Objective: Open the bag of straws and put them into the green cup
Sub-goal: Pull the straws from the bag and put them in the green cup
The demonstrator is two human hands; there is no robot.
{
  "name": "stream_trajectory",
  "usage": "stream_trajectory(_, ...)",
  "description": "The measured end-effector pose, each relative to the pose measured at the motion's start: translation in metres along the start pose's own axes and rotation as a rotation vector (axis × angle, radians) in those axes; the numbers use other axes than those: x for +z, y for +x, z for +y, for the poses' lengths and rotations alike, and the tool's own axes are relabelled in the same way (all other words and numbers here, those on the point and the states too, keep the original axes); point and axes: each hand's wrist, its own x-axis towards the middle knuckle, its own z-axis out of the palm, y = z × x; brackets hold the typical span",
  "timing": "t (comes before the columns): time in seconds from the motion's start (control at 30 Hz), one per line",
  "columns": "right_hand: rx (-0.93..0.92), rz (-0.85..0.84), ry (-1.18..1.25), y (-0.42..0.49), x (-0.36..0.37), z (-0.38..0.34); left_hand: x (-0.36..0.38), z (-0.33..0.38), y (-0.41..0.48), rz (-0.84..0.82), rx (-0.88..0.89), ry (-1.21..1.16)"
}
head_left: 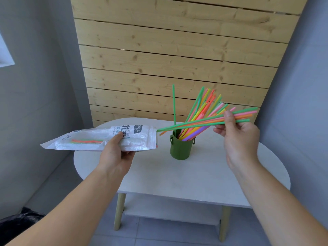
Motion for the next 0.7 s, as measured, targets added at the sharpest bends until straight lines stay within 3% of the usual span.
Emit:
stream_trajectory(0.23,-0.060,0.070,-0.101,0.008,-0.013,-0.002,-0.001,-0.005,0.003,-0.030,-0.003,0.030)
stream_trajectory(0.7,-0.376,0.045,-0.365,0.004,-0.009,-0.010,-0.002,-0.006,0.003,-0.059,0.000,0.058)
